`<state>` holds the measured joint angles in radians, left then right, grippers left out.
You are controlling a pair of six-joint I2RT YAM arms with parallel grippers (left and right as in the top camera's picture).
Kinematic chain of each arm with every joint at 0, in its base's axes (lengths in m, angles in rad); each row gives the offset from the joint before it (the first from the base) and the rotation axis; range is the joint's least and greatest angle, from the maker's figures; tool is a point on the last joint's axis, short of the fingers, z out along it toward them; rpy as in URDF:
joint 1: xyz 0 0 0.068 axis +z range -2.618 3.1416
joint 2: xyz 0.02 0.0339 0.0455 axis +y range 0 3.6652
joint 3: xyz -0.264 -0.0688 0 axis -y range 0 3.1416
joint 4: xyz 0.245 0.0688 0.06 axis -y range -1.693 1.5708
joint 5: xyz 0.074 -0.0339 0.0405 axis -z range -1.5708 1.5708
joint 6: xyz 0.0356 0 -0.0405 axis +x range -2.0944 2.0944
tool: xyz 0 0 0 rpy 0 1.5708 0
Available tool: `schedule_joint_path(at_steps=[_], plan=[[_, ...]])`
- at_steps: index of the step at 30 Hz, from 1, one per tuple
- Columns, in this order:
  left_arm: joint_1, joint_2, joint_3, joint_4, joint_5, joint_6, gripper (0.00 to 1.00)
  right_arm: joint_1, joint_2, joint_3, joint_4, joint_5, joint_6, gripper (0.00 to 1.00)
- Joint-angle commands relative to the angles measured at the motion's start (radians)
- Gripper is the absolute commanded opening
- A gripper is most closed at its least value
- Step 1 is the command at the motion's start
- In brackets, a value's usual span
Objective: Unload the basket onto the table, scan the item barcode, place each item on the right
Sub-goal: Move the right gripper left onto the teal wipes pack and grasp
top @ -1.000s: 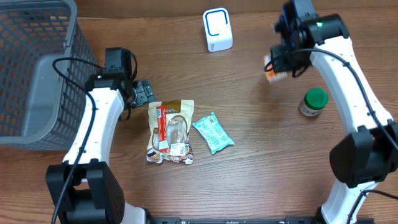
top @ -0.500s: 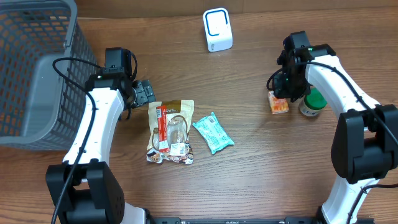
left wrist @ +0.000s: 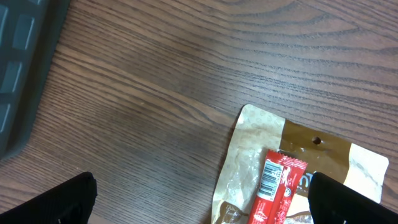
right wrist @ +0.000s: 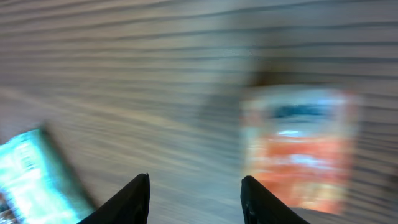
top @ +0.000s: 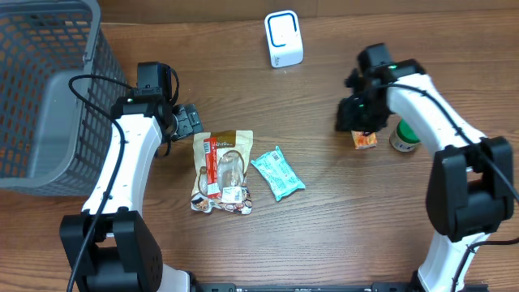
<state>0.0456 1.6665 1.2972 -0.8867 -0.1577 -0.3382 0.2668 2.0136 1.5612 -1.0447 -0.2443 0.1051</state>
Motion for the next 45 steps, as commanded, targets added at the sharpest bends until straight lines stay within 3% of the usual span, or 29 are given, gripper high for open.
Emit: schedule_joint_path(at_steps=[1, 13, 18, 22, 31, 41, 45], plan=[[-0.007, -0.006, 0.016, 0.001, -0.002, -0.01, 1.0, 0.093, -0.005, -0.003, 0.019, -0.074, 0.036, 0.49], [-0.007, -0.006, 0.016, 0.001, -0.002, -0.01, 1.0, 0.423, -0.005, -0.003, 0.043, -0.006, 0.162, 0.48], [-0.007, -0.006, 0.016, 0.001, -0.002, -0.01, 1.0, 0.528, -0.005, -0.003, -0.001, 0.051, 0.262, 0.27], [-0.007, -0.006, 0.016, 0.001, -0.002, -0.01, 1.0, 0.585, -0.005, -0.005, -0.026, 0.156, 0.296, 0.26], [-0.007, -0.006, 0.016, 0.001, -0.002, -0.01, 1.0, 0.603, -0.005, -0.096, 0.016, 0.184, 0.375, 0.16], [-0.007, -0.006, 0.016, 0.001, -0.002, -0.01, 1.0, 0.571, -0.005, -0.183, 0.081, 0.452, 0.38, 0.16], [-0.007, -0.006, 0.016, 0.001, -0.002, -0.01, 1.0, 0.536, -0.005, -0.183, 0.097, 0.468, 0.359, 0.16]])
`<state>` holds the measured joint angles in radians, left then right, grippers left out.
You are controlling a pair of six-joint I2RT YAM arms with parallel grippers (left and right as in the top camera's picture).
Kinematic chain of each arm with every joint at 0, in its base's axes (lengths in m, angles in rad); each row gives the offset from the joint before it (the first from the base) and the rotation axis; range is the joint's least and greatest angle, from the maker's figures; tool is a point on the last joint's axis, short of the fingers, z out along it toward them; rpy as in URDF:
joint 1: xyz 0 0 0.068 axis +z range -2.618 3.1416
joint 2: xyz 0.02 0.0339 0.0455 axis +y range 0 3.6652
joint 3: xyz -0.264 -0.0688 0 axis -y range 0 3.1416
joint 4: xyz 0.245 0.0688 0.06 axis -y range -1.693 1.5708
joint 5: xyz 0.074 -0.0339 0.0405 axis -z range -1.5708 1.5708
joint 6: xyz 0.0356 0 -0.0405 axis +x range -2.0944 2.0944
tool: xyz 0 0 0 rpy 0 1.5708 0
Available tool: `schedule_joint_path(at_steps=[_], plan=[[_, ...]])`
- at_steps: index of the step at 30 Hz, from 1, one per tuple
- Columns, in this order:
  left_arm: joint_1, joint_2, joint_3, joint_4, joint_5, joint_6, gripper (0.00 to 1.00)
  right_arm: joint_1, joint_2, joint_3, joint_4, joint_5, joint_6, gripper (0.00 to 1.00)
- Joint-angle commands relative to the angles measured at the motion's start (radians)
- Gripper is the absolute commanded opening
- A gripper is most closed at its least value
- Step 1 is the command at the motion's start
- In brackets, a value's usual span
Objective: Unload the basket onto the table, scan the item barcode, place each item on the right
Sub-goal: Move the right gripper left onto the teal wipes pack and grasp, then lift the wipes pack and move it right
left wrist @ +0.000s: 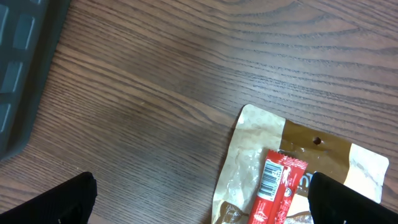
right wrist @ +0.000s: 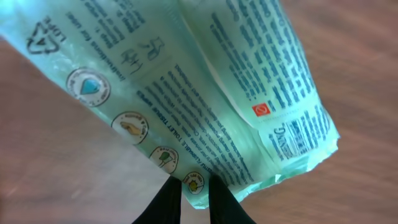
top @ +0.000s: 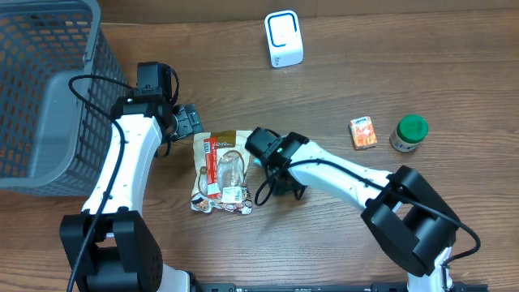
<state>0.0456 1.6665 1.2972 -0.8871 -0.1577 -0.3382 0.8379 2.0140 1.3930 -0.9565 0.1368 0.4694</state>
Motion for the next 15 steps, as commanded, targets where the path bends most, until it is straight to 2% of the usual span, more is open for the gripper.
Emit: schedule_joint_path(at_steps=[1, 5, 8, 15], plan=[[-0.007, -0.006, 0.016, 0.002, -0.002, -0.01, 1.0, -0.045, -0.005, -0.014, 0.01, 0.086, -0.005, 0.16], [-0.007, -0.006, 0.016, 0.002, -0.002, -0.01, 1.0, -0.092, -0.009, 0.011, 0.002, 0.035, -0.044, 0.18], [-0.007, -0.006, 0.016, 0.002, -0.002, -0.01, 1.0, -0.137, -0.029, 0.056, -0.005, -0.031, -0.116, 0.33], [-0.007, -0.006, 0.016, 0.002, -0.002, -0.01, 1.0, -0.231, -0.078, 0.121, -0.045, -0.142, -0.129, 0.47]])
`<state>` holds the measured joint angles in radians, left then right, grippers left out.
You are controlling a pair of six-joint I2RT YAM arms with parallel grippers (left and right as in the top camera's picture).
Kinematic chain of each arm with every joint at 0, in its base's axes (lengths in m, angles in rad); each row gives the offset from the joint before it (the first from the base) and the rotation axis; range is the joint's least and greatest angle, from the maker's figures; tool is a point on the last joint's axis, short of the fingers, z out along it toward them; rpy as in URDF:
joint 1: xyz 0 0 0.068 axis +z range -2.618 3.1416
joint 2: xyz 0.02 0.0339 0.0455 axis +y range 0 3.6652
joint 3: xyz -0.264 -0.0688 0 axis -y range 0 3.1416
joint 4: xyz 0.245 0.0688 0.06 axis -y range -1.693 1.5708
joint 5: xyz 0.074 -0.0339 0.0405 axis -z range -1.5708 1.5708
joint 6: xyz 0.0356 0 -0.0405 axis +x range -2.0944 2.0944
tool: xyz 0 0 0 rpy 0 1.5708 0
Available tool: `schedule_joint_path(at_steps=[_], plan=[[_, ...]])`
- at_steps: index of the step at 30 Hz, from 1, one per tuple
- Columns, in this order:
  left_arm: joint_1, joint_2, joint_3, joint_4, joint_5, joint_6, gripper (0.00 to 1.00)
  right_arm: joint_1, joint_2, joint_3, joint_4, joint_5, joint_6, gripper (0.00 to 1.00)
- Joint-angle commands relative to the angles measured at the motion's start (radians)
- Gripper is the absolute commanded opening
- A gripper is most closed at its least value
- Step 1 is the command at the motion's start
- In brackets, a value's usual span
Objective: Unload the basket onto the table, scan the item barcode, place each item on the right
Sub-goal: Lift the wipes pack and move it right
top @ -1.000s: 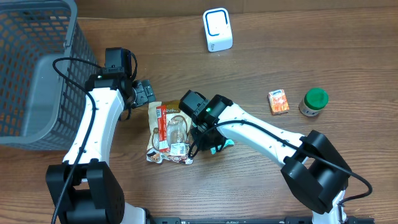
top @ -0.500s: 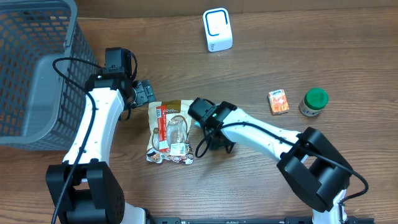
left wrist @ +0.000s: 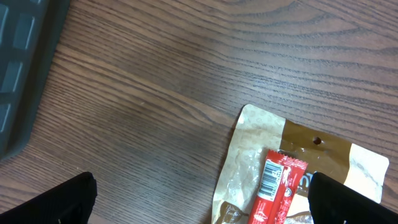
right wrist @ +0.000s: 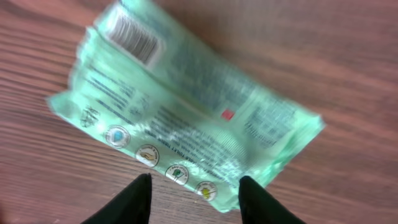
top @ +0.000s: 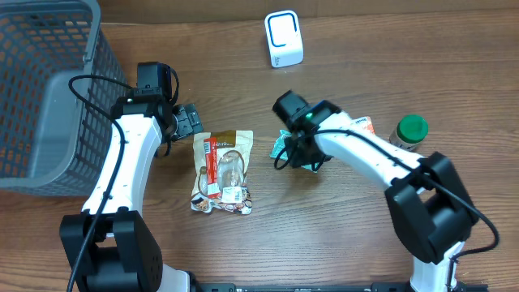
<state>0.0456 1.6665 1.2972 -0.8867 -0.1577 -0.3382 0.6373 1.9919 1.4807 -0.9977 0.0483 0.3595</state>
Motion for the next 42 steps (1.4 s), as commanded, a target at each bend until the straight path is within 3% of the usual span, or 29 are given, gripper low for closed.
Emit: schedule_joint_path(at_steps=[1, 19, 25, 26, 27, 28, 29, 30, 36, 42], plan=[[-0.007, -0.006, 0.016, 0.001, -0.002, -0.01, 1.0, -0.043, -0.056, 0.033, -0.007, -0.055, -0.019, 0.47], [-0.007, -0.006, 0.016, 0.061, 0.008, -0.027, 1.0, -0.207, -0.056, 0.015, -0.071, -0.147, -0.021, 0.49], [-0.007, -0.006, 0.016, 0.037, 0.253, 0.021, 0.98, -0.223, -0.056, 0.013, -0.082, -0.153, -0.021, 0.49], [-0.007, -0.006, 0.016, 0.04, 0.357, 0.054, 0.91, -0.224, -0.056, 0.013, -0.087, -0.162, -0.021, 0.49], [-0.009, -0.006, 0.016, 0.048, 0.452, 0.083, 0.74, -0.224, -0.056, 0.013, -0.092, -0.171, -0.023, 0.49], [-0.015, -0.006, 0.015, 0.062, 0.55, 0.113, 0.5, -0.224, -0.056, 0.013, -0.094, -0.184, -0.031, 0.49], [-0.024, -0.006, 0.015, 0.076, 0.61, 0.135, 0.19, -0.224, -0.056, 0.013, -0.092, -0.199, -0.041, 0.49], [-0.039, -0.006, 0.015, 0.088, 0.644, 0.145, 0.04, -0.224, -0.056, 0.013, -0.088, -0.212, -0.049, 0.5], [-0.177, 0.003, 0.014, 0.105, 0.634, 0.144, 0.04, -0.246, -0.056, 0.013, -0.055, -0.304, -0.047, 0.54], [-0.344, 0.056, 0.014, 0.16, 0.47, 0.078, 0.04, -0.287, -0.056, 0.013, -0.05, -0.327, -0.002, 0.61]])
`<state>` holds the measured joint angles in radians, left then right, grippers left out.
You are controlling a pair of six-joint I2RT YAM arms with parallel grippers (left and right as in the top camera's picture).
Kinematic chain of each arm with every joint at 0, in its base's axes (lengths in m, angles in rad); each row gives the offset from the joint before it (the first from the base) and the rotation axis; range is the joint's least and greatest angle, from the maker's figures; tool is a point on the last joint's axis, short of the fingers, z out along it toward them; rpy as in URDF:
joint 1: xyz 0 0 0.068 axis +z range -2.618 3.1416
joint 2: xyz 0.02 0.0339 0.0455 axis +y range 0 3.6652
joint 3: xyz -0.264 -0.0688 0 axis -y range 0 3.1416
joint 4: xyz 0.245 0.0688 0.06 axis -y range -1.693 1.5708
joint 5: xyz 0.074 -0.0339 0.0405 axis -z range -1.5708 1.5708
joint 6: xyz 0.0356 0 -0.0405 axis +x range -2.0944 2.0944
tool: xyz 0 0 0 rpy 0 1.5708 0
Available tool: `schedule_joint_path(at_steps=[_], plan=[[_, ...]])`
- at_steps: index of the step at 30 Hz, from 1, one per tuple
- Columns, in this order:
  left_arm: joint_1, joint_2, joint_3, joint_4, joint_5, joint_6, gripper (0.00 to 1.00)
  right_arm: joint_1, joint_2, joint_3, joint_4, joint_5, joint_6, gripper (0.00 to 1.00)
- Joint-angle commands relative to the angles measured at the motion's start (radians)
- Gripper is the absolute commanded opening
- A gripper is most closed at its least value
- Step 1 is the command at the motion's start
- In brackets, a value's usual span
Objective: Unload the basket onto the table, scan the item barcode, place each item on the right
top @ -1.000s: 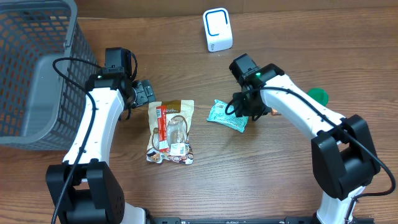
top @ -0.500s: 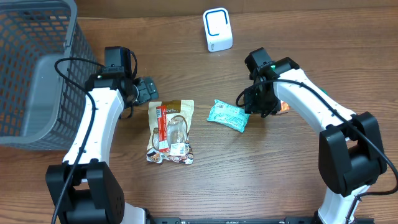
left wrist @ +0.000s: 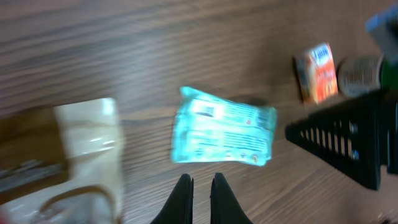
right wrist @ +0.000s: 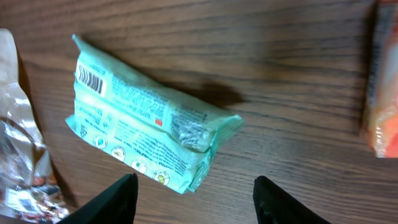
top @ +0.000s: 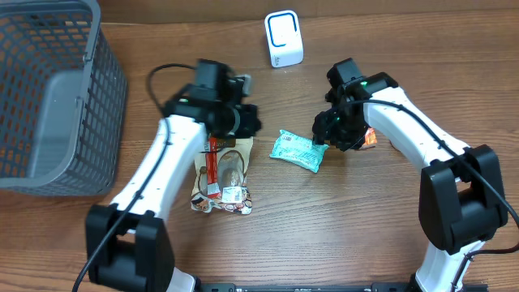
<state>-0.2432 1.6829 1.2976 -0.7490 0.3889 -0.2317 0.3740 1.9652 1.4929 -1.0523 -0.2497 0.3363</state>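
Observation:
The green wipes pack (top: 298, 150) lies flat mid-table with its barcode (right wrist: 90, 81) facing up. In the left wrist view the wipes pack (left wrist: 224, 134) lies just ahead of my left gripper (left wrist: 200, 194), whose fingers are shut with nothing between them. My left gripper (top: 241, 122) hangs over the top of the brown snack bag (top: 223, 174). My right gripper (top: 328, 134) stands wide open just right of the pack, holding nothing; the wipes pack (right wrist: 146, 140) lies ahead of it. The white scanner (top: 284, 38) stands at the back.
A grey mesh basket (top: 45, 89) fills the far left. An orange packet (right wrist: 382, 93) lies right of the pack, partly under my right arm, and a jar (left wrist: 360, 74) stands beside it. The snack bag's edge (right wrist: 18, 155) reaches close to the pack's left side.
My left arm has moved from left of the snack bag to over its top, towards the pack, and its fingers have shut. My right gripper has opened wider and stands right of the pack.
My right gripper was open by the orange packet while the pack lay beside the snack bag. Then it was shut on the pack there. Then the pack was further right under half-open jaws. Now it lies free mid-table, barcode up, and my left gripper faces it.

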Motion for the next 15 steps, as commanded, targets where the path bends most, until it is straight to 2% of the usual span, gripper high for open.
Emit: schedule_joint_path(at_steps=[1, 9, 15], plan=[[-0.071, 0.053, 0.014, 0.038, -0.087, -0.04, 0.04, -0.029, -0.029, 0.0, 0.007, -0.031, 0.024, 0.61], [-0.135, 0.214, 0.014, 0.195, -0.068, -0.098, 0.04, -0.043, -0.027, -0.024, 0.033, -0.075, 0.037, 0.61], [-0.139, 0.312, 0.014, 0.249, 0.027, -0.1, 0.04, -0.043, -0.027, -0.142, 0.16, -0.14, 0.091, 0.61]])
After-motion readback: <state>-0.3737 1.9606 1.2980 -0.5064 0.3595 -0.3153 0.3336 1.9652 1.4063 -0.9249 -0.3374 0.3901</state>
